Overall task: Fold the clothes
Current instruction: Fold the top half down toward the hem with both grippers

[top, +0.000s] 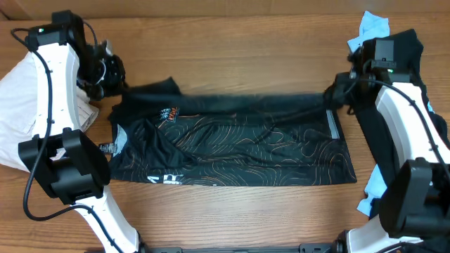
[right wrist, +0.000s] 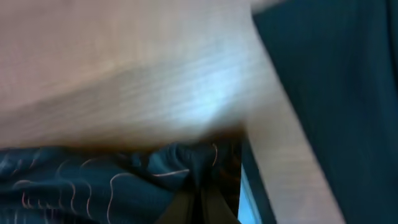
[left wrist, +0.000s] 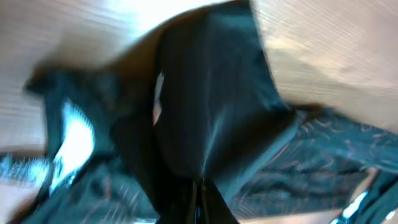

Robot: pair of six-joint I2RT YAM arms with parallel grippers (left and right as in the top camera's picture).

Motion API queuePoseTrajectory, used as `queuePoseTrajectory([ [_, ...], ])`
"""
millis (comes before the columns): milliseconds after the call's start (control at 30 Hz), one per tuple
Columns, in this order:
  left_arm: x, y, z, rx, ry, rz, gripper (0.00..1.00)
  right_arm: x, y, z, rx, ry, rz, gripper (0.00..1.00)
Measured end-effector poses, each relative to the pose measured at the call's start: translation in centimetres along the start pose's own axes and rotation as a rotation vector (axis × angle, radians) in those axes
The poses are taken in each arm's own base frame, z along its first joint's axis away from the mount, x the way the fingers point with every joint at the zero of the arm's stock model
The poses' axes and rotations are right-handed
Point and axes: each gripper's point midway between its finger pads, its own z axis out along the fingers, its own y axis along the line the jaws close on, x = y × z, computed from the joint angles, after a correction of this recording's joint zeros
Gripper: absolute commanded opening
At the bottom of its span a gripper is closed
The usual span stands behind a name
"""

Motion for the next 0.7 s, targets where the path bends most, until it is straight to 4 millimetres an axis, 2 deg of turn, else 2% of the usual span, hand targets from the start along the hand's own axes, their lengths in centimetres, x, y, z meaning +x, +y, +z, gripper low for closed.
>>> queuePoseTrajectory([
  [100,1.8,1.5,-0.1,-0.085,0.069,-0.026,0.04,3.4,-0.6,-0.3,0.025,0.136,0.015,0.04],
  [167,2.6,2.2,-0.2,-0.122,0.097,-0.032,0.04,4.9,-0.8,-0.5,0.034,0.200,0.020,0.04],
  [367,5.0,3.7,0.1,-0.196,0.198,-0.052,0.04,7.7,-1.6,-1.3,0.079,0.313,0.028,0.04],
  [533,7.9,5.7,2.2,-0.252,0.329,-0.074,0.04,9.0,-2.0,-1.8,0.103,0.369,0.030,0.04],
  [700,10.0,7.1,4.2,-0.278,0.413,-0.092,0.04,10.2,-2.9,-2.4,0.163,0.419,0.060,0.04],
])
